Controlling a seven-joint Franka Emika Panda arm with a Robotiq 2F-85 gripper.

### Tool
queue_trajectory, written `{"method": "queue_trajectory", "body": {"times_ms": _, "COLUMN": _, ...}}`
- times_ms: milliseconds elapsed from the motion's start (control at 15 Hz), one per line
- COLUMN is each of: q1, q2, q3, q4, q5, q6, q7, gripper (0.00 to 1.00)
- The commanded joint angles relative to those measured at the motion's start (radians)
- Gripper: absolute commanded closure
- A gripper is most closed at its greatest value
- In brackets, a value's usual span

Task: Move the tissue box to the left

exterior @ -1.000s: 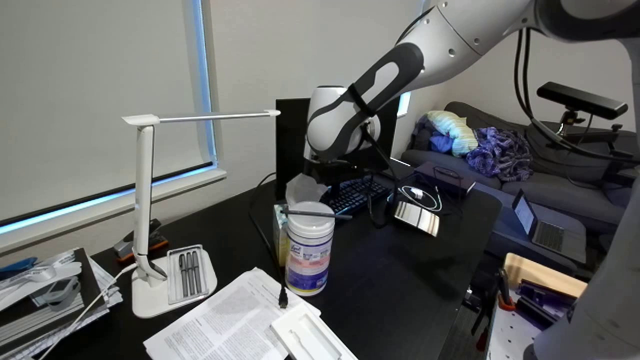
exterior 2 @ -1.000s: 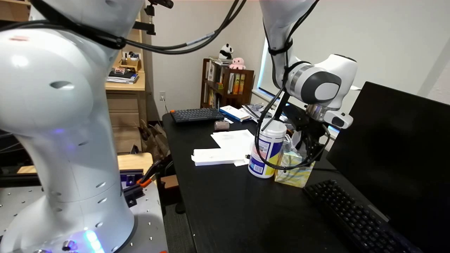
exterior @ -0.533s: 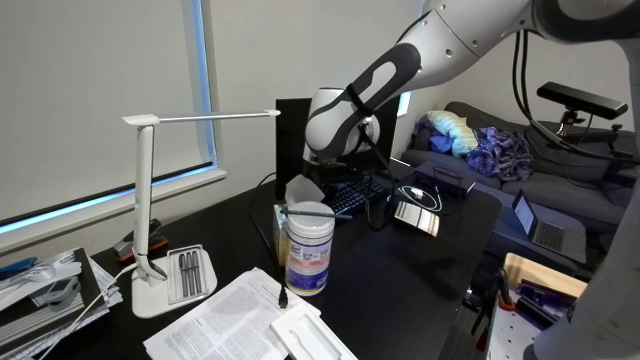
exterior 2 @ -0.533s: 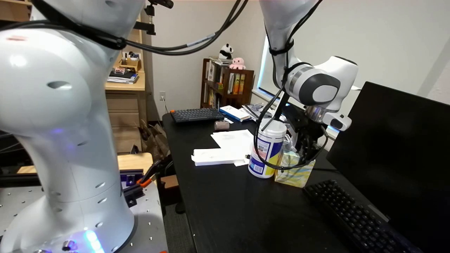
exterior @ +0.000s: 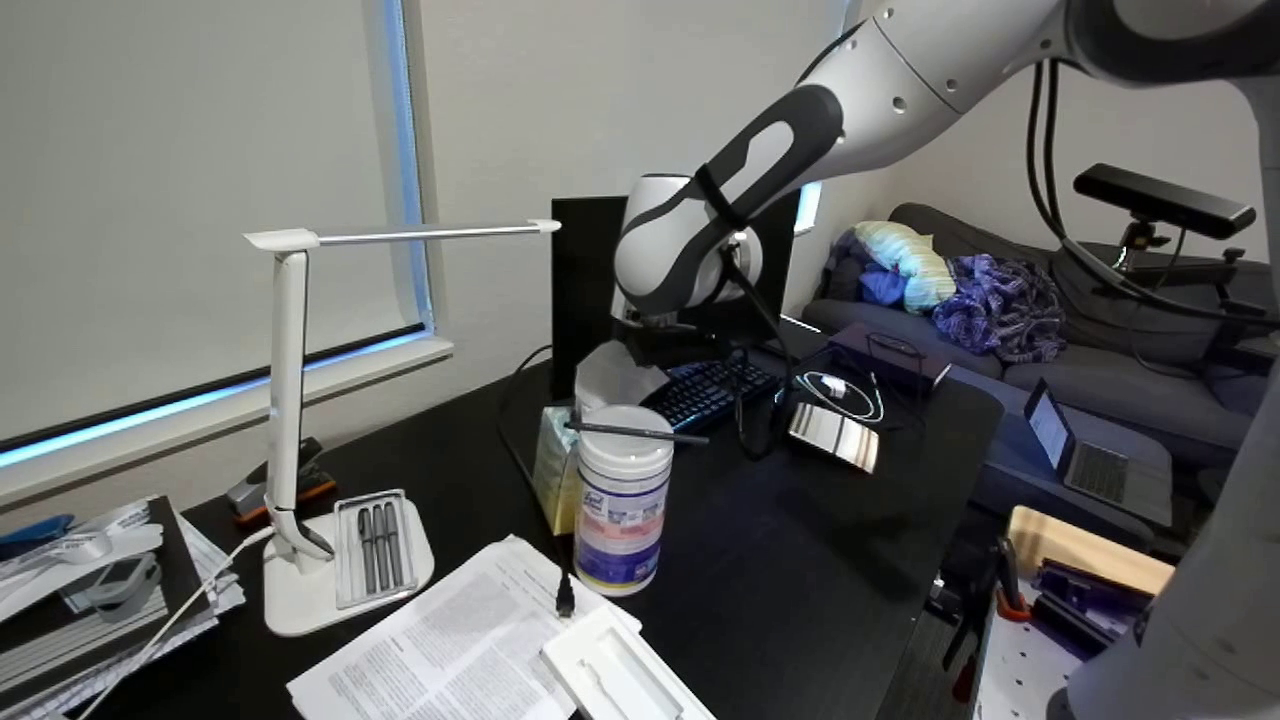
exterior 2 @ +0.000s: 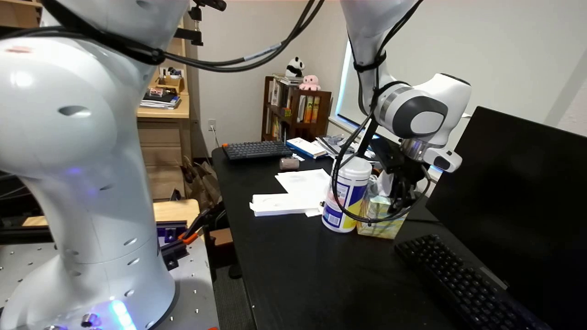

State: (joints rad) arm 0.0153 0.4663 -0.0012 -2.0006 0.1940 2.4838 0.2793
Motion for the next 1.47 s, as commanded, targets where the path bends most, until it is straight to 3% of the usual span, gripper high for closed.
{"method": "queue_trajectory", "body": {"times_ms": 0, "q1": -0.015, "q2": -0.061, "q3": 0.009, "q4": -0.013, "q5": 0.027, "q6": -0.057, "q7": -0.025, "gripper": 0.97}}
{"method": "queue_trajectory", "body": {"times_ms": 67, "q1": -0.011, "q2": -0.083, "q3": 0.006, "q4": -0.01, "q5": 0.025, "q6": -0.069, "q7": -0.016, "gripper": 1.0}}
{"method": "queue_trajectory", "body": {"times_ms": 200, "q1": -0.005, "q2": -0.132, "q3": 0.003, "q4": -0.006, "q5": 0.019, "q6": -0.089, "q7": -0.006, "gripper": 0.95}}
{"method": "queue_trajectory", "body": {"times_ms": 667, "q1": 0.038, "q2": -0.282, "q3": 0.0, "q4": 0.082, "q5": -0.052, "q6": -0.172, "q7": 0.062, "gripper": 0.95}}
{"method": "queue_trajectory", "body": {"times_ms": 867, "q1": 0.07, "q2": -0.353, "q3": 0.02, "q4": 0.114, "q5": -0.098, "q6": -0.279, "q7": 0.075, "gripper": 0.95}}
{"method": "queue_trajectory", "body": {"times_ms": 1400, "q1": 0.134, "q2": -0.57, "q3": 0.121, "q4": -0.051, "q5": -0.139, "q6": -0.569, "q7": -0.061, "gripper": 0.95}}
